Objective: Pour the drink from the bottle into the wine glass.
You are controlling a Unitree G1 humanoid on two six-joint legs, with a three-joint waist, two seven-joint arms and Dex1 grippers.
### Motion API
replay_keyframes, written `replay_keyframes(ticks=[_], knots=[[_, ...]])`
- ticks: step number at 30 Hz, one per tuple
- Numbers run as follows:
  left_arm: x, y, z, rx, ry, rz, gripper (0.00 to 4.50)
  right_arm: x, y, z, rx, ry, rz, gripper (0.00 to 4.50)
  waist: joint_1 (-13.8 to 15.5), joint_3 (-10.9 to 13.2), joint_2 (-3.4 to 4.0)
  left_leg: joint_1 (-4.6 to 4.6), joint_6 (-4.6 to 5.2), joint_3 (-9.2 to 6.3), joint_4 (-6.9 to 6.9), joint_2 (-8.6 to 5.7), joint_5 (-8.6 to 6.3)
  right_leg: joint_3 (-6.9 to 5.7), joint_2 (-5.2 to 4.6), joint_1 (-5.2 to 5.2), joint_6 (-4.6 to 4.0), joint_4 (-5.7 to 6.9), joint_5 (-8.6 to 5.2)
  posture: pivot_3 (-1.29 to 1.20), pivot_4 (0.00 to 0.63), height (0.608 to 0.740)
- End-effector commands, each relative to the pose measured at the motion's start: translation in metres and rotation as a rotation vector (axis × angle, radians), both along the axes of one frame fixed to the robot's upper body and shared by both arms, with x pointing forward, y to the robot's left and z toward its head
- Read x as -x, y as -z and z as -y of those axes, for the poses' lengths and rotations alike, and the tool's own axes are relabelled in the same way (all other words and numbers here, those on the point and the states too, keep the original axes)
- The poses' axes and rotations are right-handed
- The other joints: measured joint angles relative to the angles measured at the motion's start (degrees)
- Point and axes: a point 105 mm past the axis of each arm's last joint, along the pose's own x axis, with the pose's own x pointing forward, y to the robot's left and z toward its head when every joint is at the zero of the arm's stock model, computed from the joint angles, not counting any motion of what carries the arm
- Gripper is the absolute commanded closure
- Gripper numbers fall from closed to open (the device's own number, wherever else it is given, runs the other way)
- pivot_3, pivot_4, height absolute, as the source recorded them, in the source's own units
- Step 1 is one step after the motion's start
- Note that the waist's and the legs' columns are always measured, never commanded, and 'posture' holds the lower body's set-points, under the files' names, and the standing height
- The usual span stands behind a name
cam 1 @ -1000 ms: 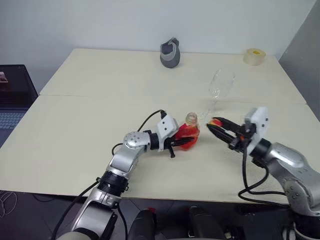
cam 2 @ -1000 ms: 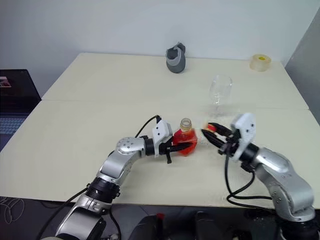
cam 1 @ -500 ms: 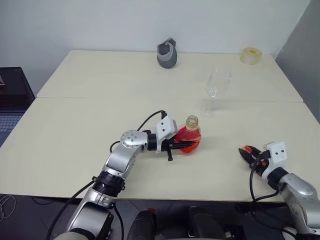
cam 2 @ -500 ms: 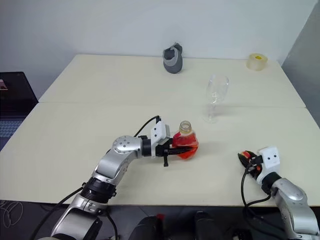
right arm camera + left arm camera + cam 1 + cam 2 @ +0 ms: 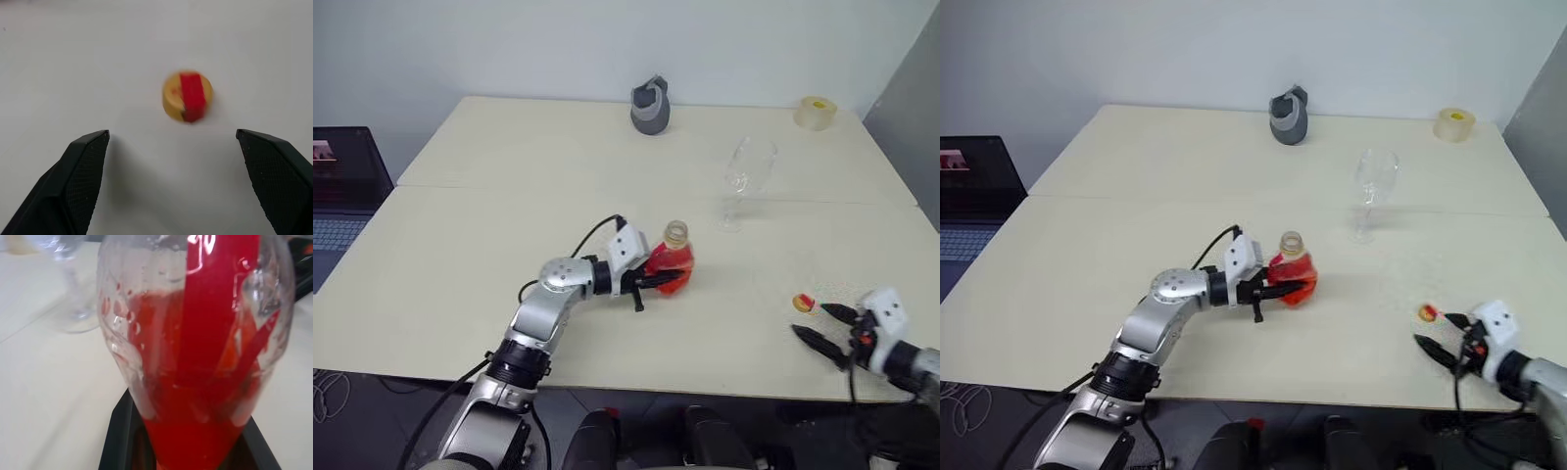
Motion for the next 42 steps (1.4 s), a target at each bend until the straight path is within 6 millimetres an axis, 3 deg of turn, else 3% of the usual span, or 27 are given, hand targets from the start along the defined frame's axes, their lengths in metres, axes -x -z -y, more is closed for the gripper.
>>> replay_keyframes(ticks=[1, 5, 11, 16, 20, 28, 39, 42], knots=[[-0.015, -0.017, -0.019, 0.064, -0.141, 0.069, 3.81, -0.014, -0.034, -0.019, -0.001, -0.093, 0.105, 0.00, -0.3, 0.0, 0.05, 0.01, 0.00, -0.01, 0.00, 0.01, 0.00, -0.01, 0.00, 0.00, 0.00, 0.02, 0.00, 0.00, 0.150, 0.740], [-0.047, -0.023, -0.073, 0.136, -0.466, 0.112, 3.81, -0.033, -0.069, -0.082, -0.011, -0.312, 0.255, 0.00, -1.5, 0.0, 0.07, 0.20, 0.00, 0.03, -0.12, 0.10, 0.00, 0.00, 0.06, -0.05, 0.04, 0.10, -0.03, 0.00, 0.150, 0.740], [-0.077, -0.025, -0.130, 0.215, -0.758, 0.120, 3.81, -0.053, -0.089, -0.159, -0.049, -0.495, 0.391, 0.00, -0.5, 0.0, 0.01, -0.10, -0.02, -0.19, -0.07, 0.09, 0.01, -0.19, 0.04, -0.16, -0.05, 0.06, 0.02, 0.00, 0.150, 0.740], [-0.089, -0.024, -0.155, 0.228, -0.849, 0.128, 3.81, -0.068, -0.094, -0.219, -0.094, -0.576, 0.445, 0.00, -0.2, 0.0, -0.10, -0.16, -0.02, -0.35, 0.11, -0.08, 0.01, -0.23, -0.14, -0.13, 0.02, 0.04, 0.06, 0.00, 0.150, 0.740], [-0.096, -0.024, -0.167, 0.236, -0.892, 0.130, 3.81, -0.073, -0.097, -0.250, -0.107, -0.626, 0.467, 0.00, -0.1, 0.0, -0.10, -0.19, -0.04, -0.45, 0.06, -0.10, 0.02, -0.27, -0.19, -0.18, 0.01, 0.02, 0.06, 0.00, 0.150, 0.740], [-0.102, -0.006, -0.182, 0.223, -1.007, 0.098, 3.81, -0.071, -0.102, -0.270, -0.109, -0.672, 0.482, 0.00, -0.3, 0.0, -0.08, -0.14, -0.03, -0.51, 0.08, -0.07, 0.02, -0.35, -0.18, -0.19, 0.00, 0.13, 0.07, 0.00, 0.150, 0.740], [-0.087, 0.000, -0.183, 0.290, -1.007, 0.121, 0.16, -0.059, -0.108, -0.270, -0.155, -0.674, 0.472, 0.00, -1.0, 0.0, -0.07, -0.12, -0.03, -0.54, 0.01, 0.01, 0.02, -0.28, -0.15, -0.21, -0.02, 0.14, 0.07, 0.00, 0.150, 0.740], [-0.082, -0.001, -0.184, 0.288, -1.014, 0.129, 0.03, -0.056, -0.109, -0.271, -0.166, -0.674, 0.467, 0.00, -0.9, 0.0, -0.06, -0.11, -0.03, -0.57, 0.02, 0.00, 0.02, -0.29, -0.15, -0.20, -0.02, 0.16, 0.08, 0.00, 0.150, 0.740]])
